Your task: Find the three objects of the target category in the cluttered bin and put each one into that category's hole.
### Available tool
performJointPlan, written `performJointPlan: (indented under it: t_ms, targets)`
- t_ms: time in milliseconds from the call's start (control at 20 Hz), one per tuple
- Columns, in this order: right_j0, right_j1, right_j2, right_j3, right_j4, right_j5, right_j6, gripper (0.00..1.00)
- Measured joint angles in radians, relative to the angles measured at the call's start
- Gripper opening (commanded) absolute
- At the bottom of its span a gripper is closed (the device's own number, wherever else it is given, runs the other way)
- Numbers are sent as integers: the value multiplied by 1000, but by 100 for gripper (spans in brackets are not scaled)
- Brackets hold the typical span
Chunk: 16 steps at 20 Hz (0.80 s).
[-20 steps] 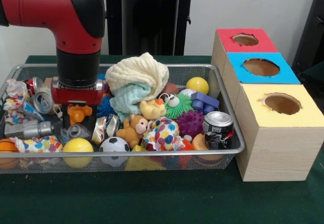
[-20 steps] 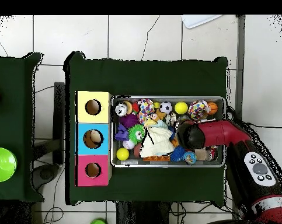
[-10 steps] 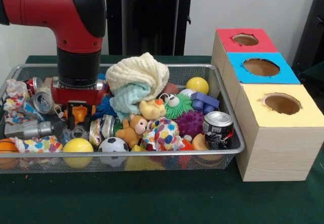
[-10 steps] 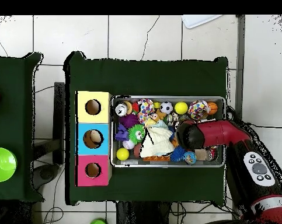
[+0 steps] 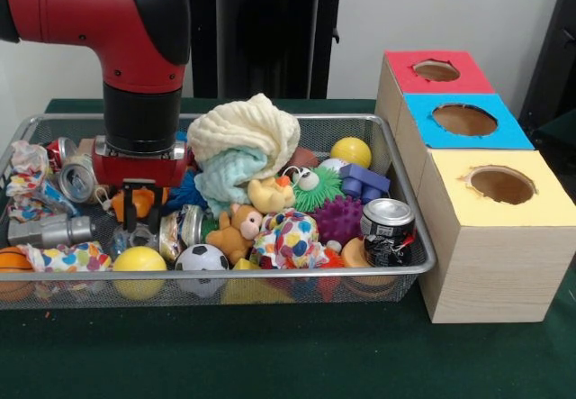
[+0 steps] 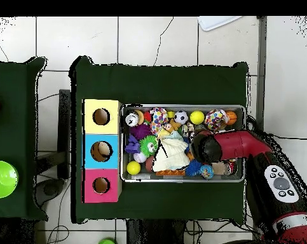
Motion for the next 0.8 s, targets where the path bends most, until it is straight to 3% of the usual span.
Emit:
performJointPlan:
  t_ms: [550,600,800]
  targets:
    - [6,-9,-4,4,0,0,0,0]
    - [6,-9,-4,4,0,0,0,100]
    - [6,-10,-5,4,0,-2,0,100]
